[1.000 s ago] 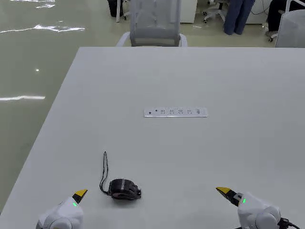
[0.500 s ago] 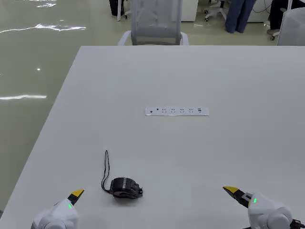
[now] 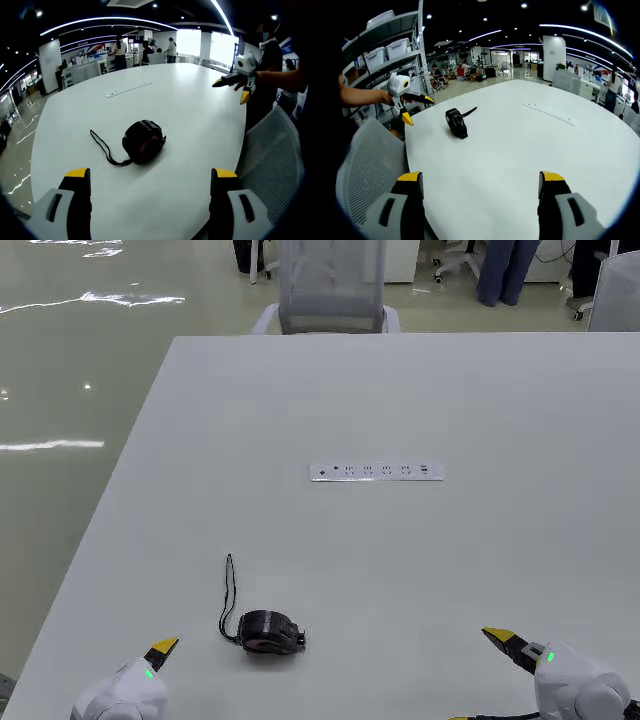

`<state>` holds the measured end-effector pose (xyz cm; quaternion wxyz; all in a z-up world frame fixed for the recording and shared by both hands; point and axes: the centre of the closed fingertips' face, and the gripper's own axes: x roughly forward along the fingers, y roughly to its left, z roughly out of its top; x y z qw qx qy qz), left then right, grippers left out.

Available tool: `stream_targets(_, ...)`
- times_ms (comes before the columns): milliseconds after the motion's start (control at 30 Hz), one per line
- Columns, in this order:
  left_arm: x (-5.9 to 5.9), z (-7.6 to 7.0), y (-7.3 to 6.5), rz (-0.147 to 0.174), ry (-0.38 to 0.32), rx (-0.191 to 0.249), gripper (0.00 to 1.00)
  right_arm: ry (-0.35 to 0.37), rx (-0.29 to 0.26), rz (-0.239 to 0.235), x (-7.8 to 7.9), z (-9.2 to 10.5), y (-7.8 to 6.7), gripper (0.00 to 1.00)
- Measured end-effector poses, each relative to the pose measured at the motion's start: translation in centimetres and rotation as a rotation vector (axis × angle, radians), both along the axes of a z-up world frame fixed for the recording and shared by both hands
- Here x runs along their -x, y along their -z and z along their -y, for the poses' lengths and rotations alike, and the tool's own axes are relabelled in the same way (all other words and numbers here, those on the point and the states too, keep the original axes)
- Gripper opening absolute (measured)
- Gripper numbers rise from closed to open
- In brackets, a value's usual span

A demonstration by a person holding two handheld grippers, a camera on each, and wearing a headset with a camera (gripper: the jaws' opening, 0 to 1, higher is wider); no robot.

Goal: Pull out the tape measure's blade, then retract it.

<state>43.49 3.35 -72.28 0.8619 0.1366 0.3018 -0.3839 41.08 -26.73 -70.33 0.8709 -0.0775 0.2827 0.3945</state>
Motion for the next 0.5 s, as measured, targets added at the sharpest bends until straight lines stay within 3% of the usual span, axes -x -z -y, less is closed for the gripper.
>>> stream_targets(500,-0.32,0.06,0.01,0.003,-0.014,0.011,0.99,0.0,0.005,0.009,-0.22,-0.14,-0.04,0.97)
